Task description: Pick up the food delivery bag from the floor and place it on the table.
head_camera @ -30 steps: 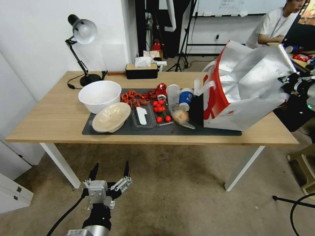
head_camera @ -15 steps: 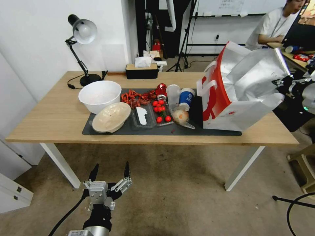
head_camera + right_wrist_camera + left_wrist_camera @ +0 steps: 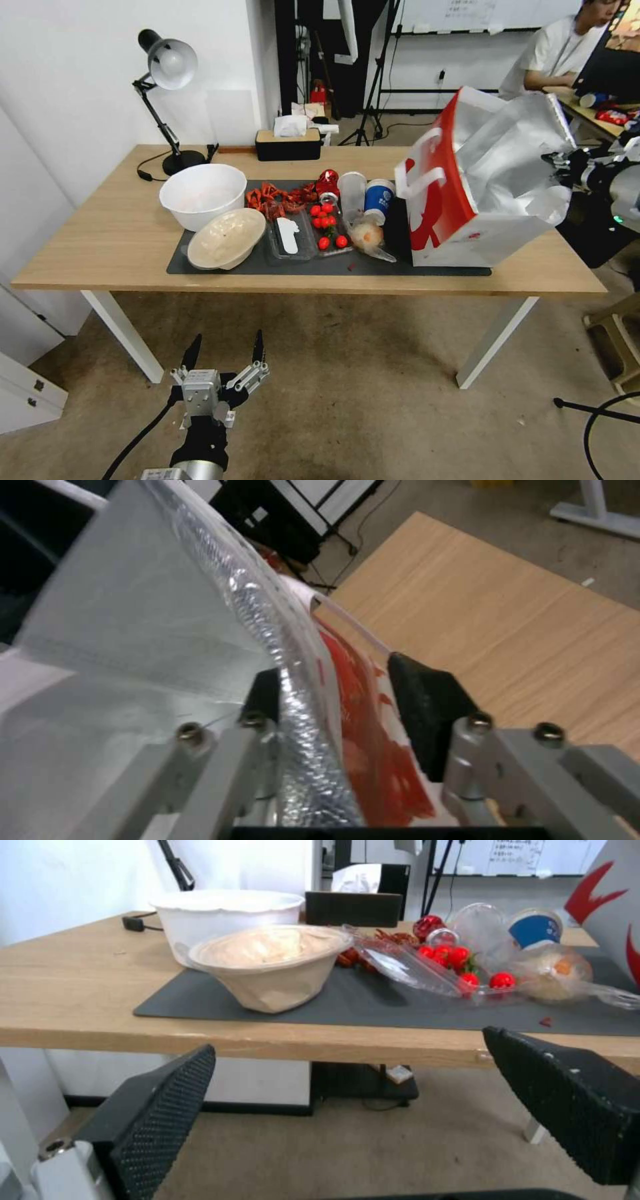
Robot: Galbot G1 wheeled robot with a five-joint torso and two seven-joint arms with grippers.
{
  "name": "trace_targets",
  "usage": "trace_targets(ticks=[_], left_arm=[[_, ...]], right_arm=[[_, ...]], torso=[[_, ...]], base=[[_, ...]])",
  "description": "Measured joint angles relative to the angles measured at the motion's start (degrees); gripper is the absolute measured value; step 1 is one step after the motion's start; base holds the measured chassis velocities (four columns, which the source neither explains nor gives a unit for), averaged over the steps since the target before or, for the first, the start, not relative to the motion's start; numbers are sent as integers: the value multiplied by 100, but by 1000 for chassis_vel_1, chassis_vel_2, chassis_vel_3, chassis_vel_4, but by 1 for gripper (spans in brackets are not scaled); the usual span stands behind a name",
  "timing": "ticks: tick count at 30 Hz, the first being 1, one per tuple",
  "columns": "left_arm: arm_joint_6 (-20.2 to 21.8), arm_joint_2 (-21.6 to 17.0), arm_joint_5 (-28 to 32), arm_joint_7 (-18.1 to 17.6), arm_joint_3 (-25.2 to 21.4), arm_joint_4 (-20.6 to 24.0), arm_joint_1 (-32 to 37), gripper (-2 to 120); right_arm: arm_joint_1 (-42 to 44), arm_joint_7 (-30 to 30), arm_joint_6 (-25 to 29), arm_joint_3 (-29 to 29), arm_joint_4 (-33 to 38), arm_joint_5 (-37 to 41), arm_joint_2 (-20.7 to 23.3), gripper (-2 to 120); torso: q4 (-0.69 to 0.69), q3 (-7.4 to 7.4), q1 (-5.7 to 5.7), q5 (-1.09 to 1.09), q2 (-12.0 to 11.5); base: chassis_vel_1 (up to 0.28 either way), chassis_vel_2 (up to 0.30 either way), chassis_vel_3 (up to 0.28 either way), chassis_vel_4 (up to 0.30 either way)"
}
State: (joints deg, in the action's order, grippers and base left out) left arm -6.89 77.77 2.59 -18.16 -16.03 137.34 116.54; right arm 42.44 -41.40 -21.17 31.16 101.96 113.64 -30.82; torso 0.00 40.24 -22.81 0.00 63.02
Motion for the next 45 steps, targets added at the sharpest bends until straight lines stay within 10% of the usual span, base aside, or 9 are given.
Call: trace_targets(ticks=[18,45], left_arm=[[-55,45,-56,3,2,6,54,100],[-107,57,-113,3,-3,37,93,100]], right_arm=[[-81,268,-16,-68,-89,-148,33,99],[-172,94,342,-382,479,-1702,17,100]], torso=[[-1,0,0,0,0],[0,0,0,0,0]], base=[[0,0,0,0],[0,0,0,0]])
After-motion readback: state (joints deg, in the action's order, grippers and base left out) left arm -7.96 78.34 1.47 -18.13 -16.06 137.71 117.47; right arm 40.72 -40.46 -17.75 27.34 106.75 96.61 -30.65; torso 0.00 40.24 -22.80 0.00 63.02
